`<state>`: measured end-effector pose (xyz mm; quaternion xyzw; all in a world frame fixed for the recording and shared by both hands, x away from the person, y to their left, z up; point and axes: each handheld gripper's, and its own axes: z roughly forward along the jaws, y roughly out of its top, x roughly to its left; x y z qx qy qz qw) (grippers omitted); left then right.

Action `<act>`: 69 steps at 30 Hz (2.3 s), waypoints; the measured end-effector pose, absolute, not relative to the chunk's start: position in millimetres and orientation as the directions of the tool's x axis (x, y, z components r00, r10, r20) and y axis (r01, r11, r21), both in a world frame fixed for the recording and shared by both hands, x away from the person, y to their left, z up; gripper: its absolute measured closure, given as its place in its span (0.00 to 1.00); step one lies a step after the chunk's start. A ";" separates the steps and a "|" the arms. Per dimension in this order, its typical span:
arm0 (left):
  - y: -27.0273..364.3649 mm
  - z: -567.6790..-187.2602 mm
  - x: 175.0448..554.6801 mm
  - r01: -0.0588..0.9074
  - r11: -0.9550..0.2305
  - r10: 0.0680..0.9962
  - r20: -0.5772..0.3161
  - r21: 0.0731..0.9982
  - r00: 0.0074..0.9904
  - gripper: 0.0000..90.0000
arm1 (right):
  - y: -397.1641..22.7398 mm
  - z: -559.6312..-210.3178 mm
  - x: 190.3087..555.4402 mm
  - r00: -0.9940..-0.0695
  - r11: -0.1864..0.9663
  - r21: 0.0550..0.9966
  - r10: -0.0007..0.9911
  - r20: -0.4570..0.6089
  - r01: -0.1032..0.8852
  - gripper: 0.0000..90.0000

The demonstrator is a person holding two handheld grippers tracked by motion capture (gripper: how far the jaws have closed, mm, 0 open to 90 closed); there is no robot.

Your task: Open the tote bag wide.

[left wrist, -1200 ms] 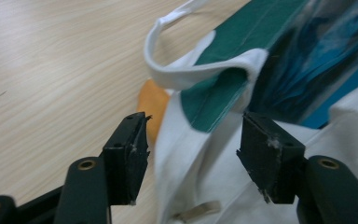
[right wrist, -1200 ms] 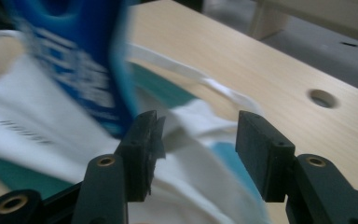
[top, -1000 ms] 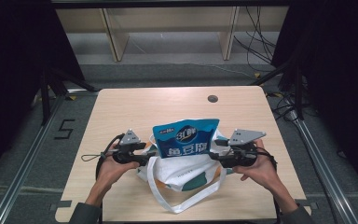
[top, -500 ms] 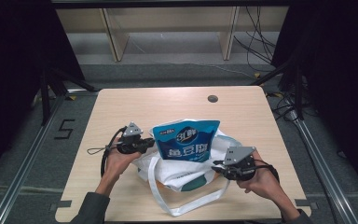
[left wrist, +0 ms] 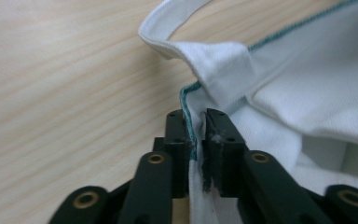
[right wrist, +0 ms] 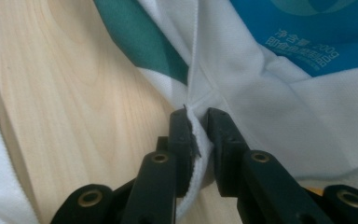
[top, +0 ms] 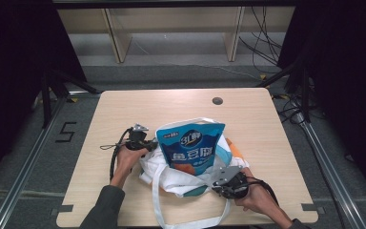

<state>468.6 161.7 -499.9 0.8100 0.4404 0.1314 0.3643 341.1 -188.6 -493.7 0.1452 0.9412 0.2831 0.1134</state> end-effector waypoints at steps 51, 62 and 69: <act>130.0 -507.1 290.2 0.435 -0.600 0.535 -0.067 0.671 0.842 0.87 | -211.8 -493.3 483.2 -0.666 0.617 0.641 0.715 -0.212 0.458 0.96; 158.1 -434.0 287.7 0.396 -0.412 0.613 -0.072 0.821 0.787 0.53 | -232.2 -428.4 428.0 -0.693 0.503 0.778 0.710 -0.123 0.378 0.63; 157.4 -450.2 350.3 0.353 -0.491 0.690 0.108 0.796 0.715 0.85 | -210.4 -449.8 391.6 -0.809 0.618 0.699 0.580 -0.097 0.359 0.83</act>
